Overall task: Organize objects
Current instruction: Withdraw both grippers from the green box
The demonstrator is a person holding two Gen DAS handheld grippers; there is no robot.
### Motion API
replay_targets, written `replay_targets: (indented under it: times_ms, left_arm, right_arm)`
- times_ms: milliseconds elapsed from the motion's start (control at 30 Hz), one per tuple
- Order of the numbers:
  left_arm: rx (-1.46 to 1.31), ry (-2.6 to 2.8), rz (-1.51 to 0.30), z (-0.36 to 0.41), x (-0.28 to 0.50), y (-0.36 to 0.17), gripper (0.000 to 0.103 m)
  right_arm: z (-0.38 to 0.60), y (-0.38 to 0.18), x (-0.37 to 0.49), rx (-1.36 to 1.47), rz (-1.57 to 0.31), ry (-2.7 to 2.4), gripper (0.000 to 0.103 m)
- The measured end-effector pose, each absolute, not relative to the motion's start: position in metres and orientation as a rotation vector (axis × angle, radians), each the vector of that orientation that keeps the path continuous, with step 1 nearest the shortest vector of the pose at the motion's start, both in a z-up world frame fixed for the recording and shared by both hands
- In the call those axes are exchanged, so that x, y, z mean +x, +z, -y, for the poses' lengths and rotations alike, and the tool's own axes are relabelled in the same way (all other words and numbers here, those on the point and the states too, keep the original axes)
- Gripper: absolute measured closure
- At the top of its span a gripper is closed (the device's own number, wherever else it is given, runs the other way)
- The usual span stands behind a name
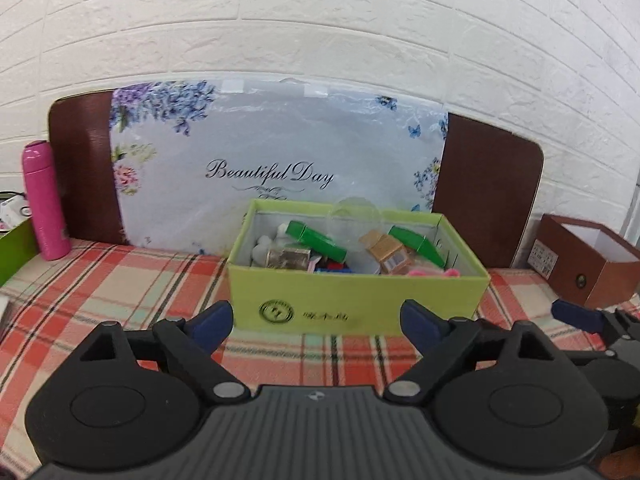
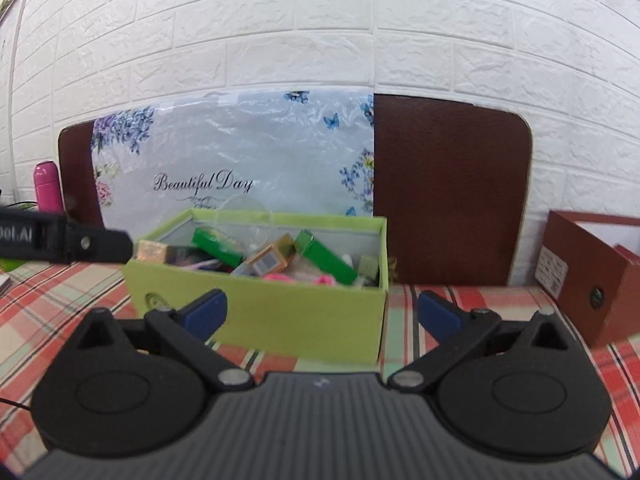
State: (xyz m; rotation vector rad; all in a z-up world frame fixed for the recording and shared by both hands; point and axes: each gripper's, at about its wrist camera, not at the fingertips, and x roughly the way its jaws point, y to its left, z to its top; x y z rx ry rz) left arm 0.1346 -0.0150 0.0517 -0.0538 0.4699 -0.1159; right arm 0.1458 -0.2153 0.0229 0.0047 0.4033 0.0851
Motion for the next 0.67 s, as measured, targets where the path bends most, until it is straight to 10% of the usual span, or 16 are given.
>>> replay_targets:
  times_ms: [667]
  left_arm:
    - [0.016, -0.018, -0.576, 0.017, 0.030, 0.010, 0.008]
  right_arm:
    - [0.208, 0.010, 0.013, 0.025, -0.477, 0.032, 0.000]
